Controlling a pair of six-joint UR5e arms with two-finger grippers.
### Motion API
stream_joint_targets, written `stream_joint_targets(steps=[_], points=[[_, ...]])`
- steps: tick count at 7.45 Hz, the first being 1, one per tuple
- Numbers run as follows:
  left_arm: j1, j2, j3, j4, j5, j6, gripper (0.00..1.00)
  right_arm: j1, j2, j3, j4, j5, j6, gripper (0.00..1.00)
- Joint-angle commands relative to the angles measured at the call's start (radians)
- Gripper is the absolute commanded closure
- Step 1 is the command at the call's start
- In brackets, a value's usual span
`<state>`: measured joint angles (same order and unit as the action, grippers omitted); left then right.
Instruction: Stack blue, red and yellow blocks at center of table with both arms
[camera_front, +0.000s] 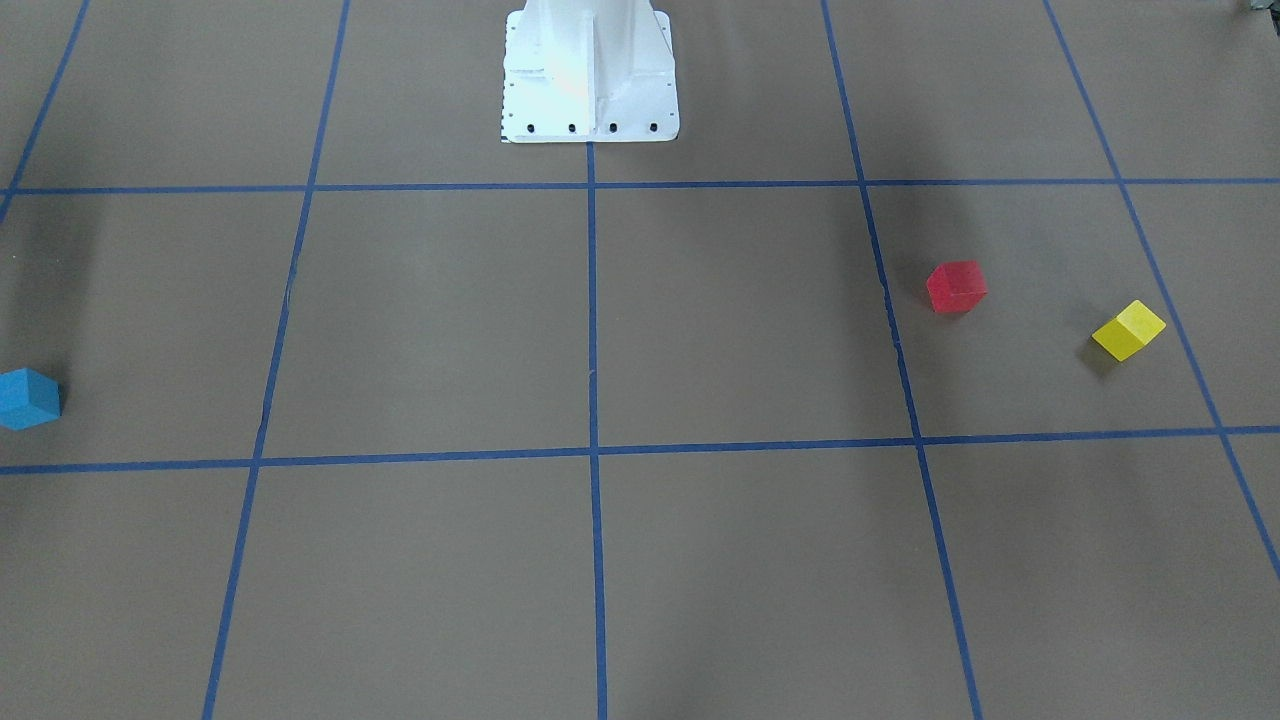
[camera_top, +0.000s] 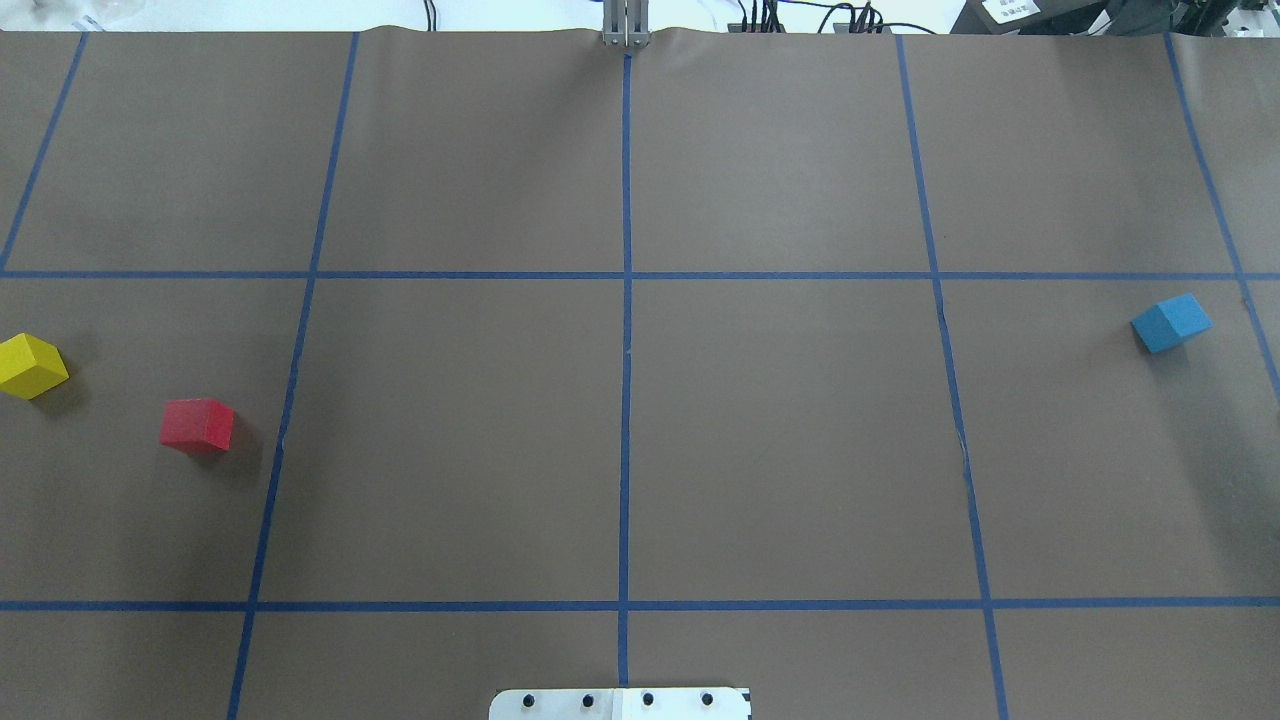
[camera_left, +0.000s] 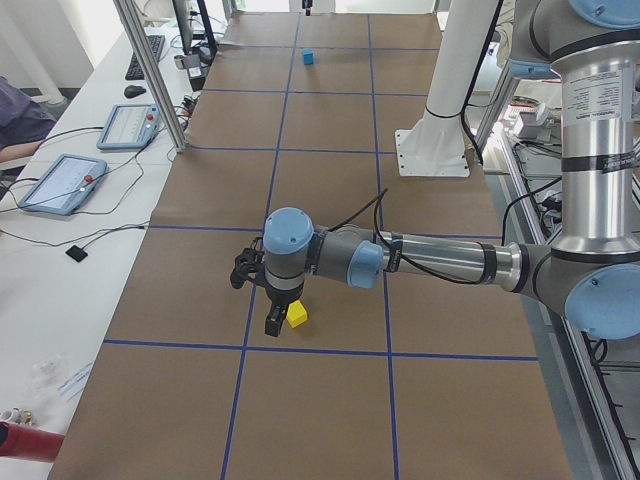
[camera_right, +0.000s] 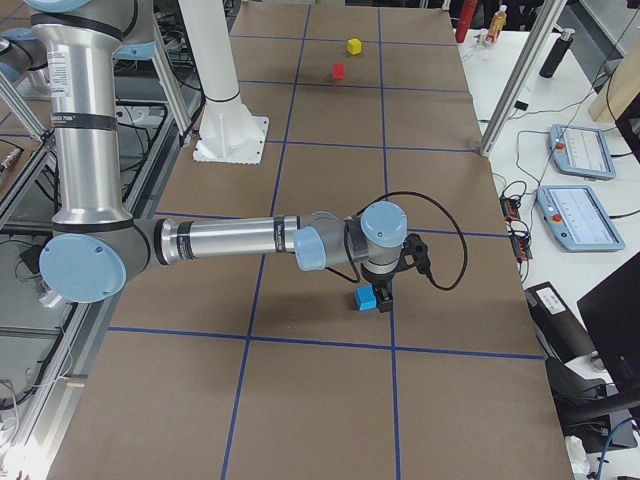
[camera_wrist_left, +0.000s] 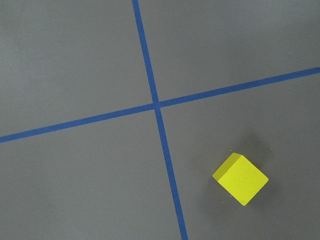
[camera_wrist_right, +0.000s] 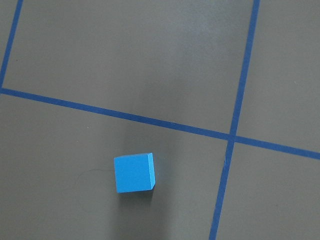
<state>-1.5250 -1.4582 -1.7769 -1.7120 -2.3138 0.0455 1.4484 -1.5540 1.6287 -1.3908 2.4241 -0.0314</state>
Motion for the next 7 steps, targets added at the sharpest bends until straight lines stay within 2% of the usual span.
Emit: stream_joint_targets(steps=[1, 3, 7], points=[[0.0, -0.001, -0.004, -0.005, 0.0, 0.001, 0.0, -0.126, 0.041, -0.076, 0.061, -0.003, 0.092, 0.0], [0.0, -0.001, -0.004, -0.005, 0.001, 0.001, 0.0, -0.196, 0.048, -0.084, 0.061, -0.054, 0.099, 0.0], [0.0, -0.001, -0.01, -0.006, 0.001, 0.001, 0.0, -0.227, 0.1, -0.174, 0.062, -0.092, 0.093, 0.0]])
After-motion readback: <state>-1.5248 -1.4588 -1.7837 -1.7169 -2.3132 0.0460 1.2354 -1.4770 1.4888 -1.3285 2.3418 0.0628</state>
